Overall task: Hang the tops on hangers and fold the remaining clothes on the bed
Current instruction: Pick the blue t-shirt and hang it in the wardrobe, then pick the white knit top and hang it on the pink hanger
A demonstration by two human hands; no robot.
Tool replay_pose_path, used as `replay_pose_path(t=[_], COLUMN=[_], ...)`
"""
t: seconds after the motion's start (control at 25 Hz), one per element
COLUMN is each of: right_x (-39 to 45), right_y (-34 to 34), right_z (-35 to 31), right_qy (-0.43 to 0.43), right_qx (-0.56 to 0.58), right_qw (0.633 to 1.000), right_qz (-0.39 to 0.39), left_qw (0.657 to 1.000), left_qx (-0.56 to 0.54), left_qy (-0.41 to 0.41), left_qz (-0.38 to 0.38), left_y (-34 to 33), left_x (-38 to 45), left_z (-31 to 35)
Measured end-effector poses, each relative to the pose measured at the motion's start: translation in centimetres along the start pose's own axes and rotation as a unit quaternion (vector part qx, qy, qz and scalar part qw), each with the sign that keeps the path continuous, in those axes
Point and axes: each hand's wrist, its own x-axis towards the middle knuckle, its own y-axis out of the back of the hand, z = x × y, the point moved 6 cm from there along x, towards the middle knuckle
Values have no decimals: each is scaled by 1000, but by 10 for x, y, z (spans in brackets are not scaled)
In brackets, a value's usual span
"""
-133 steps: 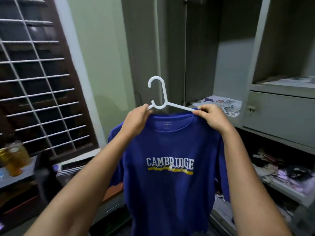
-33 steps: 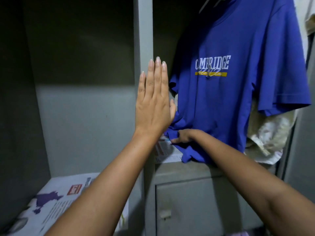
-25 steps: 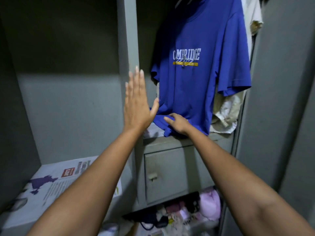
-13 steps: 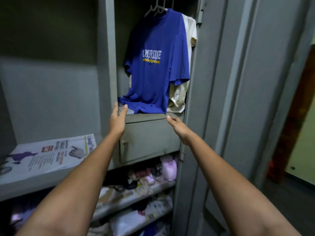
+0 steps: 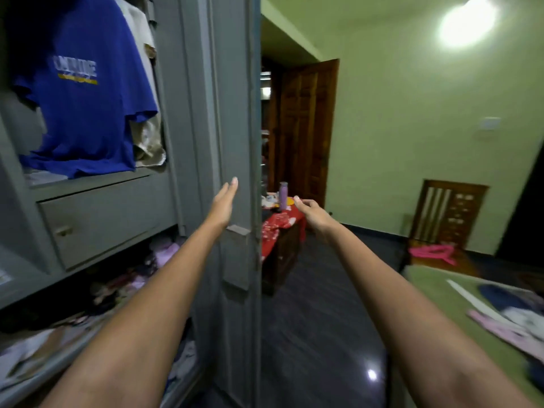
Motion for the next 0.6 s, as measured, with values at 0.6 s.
replay_pose_path(t=[0.6], right_x=[-26], right_y=[292], right_z=[81], right_qy=[-99], right_qx=[-47], right_qw=[973], right_qz=[203], left_qw=[976], left_qx=[-51], left_qy=[-12], left_qz=[-212], left_y=[-302], left_x=[63], left_z=[-14])
